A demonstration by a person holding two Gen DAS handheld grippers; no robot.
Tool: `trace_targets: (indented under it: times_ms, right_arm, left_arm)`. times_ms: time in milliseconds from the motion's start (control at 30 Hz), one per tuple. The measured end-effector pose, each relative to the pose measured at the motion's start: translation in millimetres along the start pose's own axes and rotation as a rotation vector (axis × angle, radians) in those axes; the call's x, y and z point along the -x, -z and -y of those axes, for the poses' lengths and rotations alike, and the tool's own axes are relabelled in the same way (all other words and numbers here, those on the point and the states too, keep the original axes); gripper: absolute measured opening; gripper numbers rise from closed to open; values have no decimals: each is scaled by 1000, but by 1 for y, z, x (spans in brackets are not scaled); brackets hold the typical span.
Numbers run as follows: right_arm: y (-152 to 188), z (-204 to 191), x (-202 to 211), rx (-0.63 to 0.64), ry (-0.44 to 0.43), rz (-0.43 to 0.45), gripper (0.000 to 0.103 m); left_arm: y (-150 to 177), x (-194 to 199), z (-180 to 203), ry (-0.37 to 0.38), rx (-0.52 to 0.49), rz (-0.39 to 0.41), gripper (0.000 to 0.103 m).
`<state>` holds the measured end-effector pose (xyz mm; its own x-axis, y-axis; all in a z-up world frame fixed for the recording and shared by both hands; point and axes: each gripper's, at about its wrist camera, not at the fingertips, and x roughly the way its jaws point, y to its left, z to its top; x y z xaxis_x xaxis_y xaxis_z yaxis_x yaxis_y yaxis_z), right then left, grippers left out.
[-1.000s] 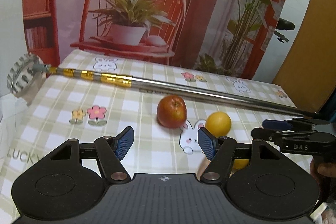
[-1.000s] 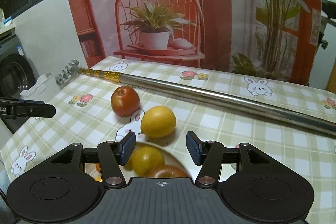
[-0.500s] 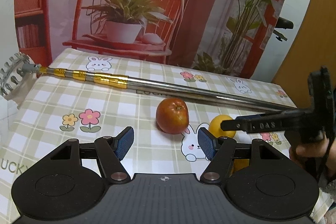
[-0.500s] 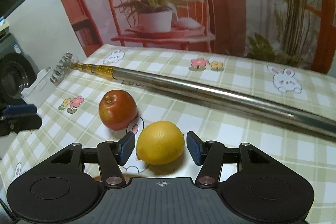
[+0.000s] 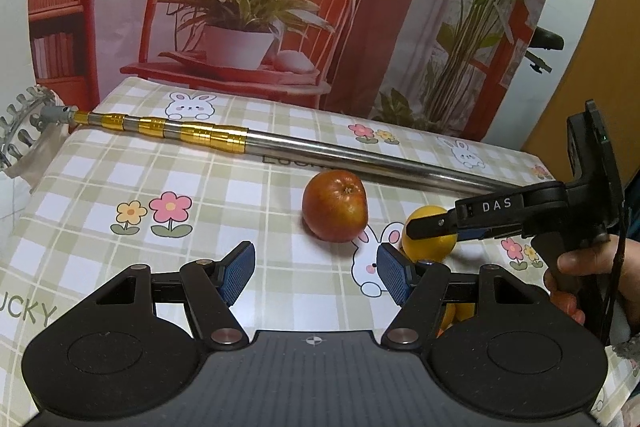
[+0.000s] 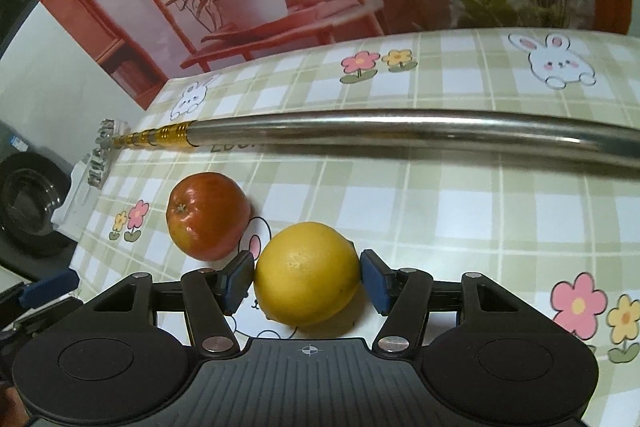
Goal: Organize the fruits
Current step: 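Carry the yellow lemon over the beige plate with the right gripper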
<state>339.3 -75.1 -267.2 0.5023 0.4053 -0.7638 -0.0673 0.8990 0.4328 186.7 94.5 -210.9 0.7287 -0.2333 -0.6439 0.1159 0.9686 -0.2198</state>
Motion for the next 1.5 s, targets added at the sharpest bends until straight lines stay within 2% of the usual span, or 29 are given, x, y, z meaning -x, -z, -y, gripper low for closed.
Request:
trace_targets:
  times_ms: [300,533,867,1000,1167,1333,1500]
  right_arm:
    - [5,-9,5,42,26,26,53]
    - [23,-15,48,85,-21,135,53]
    - [79,0,115,82,-39,255,53]
    - [105,7,135,64,-40,295,53]
    - [128,17,152,31,-57,318,53]
    - [140,25,158,-11,-80,318,53]
    - [147,30,161,-26,-84,333,53]
  left_arm:
    - [5,4,6,13,-17,-12,70]
    - [17,8,30,70,-98,-52,69]
    - [36,13,70,154,-192,-107,64]
    - [46,11,82,168,-224,-146,64]
    - [60,12,102,171,-320,-182,64]
    - [68,10,112,167,-364,-217,49]
    - [66,6,114,160,-360,-219,48]
